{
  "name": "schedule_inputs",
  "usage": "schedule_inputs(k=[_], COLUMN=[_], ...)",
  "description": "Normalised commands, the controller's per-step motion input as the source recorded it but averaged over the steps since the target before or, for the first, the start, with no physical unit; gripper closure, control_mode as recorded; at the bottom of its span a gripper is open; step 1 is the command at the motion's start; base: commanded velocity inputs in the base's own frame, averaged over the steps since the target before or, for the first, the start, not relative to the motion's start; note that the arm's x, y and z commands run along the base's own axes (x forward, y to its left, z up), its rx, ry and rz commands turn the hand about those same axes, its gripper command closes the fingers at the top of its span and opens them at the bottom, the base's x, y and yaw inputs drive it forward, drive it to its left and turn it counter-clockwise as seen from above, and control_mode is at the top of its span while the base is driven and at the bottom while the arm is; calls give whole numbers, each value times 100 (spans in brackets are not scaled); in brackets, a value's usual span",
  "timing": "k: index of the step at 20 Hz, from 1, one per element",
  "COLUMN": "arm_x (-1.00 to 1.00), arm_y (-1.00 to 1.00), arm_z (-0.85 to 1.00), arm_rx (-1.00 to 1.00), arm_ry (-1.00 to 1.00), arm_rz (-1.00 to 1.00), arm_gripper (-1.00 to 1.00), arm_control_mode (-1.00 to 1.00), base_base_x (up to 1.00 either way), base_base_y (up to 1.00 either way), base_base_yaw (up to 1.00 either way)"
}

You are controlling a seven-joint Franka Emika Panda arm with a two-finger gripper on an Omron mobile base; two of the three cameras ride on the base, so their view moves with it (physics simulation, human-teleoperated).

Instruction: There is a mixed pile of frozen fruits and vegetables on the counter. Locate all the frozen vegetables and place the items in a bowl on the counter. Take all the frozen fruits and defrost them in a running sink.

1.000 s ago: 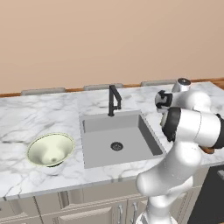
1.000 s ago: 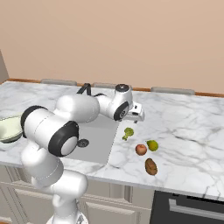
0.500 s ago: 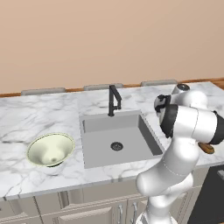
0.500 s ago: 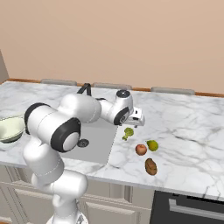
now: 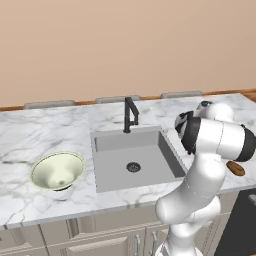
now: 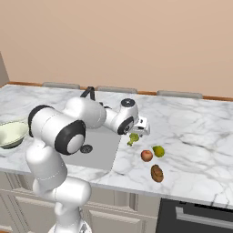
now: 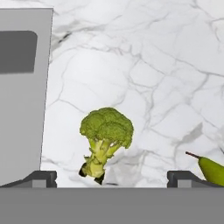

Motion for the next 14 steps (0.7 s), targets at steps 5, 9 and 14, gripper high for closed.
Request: schedule_inputs(k=[5,9,14], arm_x=[2,15,19], arm_y=[1,3,1], arm_z=[-9,-3,0], arm_rx=[0,0,0], arm_ry=[0,0,0], arm_rz=[0,0,0], arm_gripper=[-100,-100,-100], arm_control_mode=[-100,-100,-100], base_base_x=[0,0,0], base_base_y=[0,0,0], base_base_yaw=[0,0,0])
